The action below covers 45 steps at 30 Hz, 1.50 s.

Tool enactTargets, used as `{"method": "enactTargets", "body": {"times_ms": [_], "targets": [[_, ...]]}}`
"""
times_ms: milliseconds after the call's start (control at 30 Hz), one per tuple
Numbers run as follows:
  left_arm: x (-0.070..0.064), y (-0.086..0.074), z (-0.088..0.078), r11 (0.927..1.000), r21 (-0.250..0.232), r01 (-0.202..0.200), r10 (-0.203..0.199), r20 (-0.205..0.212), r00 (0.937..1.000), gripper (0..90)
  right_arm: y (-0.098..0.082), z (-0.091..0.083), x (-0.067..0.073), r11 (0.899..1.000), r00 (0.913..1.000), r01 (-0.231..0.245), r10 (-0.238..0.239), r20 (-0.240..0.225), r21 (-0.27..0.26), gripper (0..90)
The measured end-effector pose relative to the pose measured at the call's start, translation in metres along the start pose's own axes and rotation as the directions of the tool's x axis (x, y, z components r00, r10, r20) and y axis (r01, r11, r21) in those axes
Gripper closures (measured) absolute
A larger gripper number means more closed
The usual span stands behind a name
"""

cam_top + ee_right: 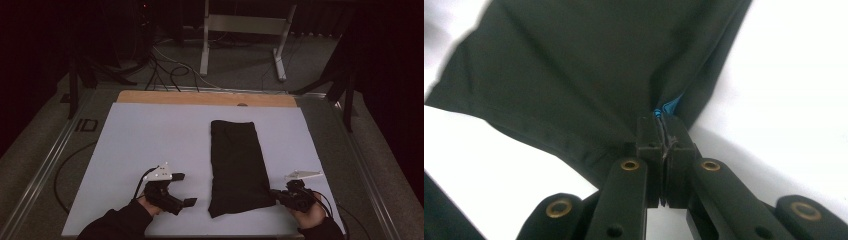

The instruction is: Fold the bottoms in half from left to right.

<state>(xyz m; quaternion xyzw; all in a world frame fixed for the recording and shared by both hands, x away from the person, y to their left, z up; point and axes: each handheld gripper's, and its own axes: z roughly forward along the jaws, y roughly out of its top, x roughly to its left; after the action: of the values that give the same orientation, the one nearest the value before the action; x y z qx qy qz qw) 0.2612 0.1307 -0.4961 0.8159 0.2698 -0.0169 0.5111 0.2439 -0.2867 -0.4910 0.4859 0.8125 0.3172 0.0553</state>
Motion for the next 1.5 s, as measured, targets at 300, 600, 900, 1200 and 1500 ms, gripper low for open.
{"method": "enactTargets", "body": {"times_ms": [300,600,900,1200,1500], "targets": [[0.000,0.000,-0.001,0.9999,-0.011,-0.007,0.007,0.010,0.9999,0.0,-0.001,0.008,-0.002,0.998,0.9979,0.010,-0.014,0.063,0.068,83.4],[-0.001,-0.001,0.000,0.9996,-0.005,-0.028,0.028,0.013,0.9995,0.0,0.001,0.002,0.002,0.999,0.9964,0.039,-0.037,0.076,-0.027,49.5],[-0.001,-0.003,-0.001,0.9995,0.002,-0.032,0.032,0.007,0.9995,0.0,0.006,-0.002,0.007,0.977,0.9924,0.097,-0.081,0.093,-0.188,24.1],[-0.002,-0.005,-0.002,0.9996,0.005,-0.028,0.028,-0.006,0.9996,0.0,0.009,-0.001,0.006,0.953,0.9866,0.160,-0.163,0.013,-0.258,12.7],[-0.002,-0.005,-0.002,0.9997,0.009,-0.024,0.024,-0.005,0.9997,0.0,0.005,-0.004,0.004,0.933,0.9832,0.182,-0.166,0.076,-0.312,9.2]]}}
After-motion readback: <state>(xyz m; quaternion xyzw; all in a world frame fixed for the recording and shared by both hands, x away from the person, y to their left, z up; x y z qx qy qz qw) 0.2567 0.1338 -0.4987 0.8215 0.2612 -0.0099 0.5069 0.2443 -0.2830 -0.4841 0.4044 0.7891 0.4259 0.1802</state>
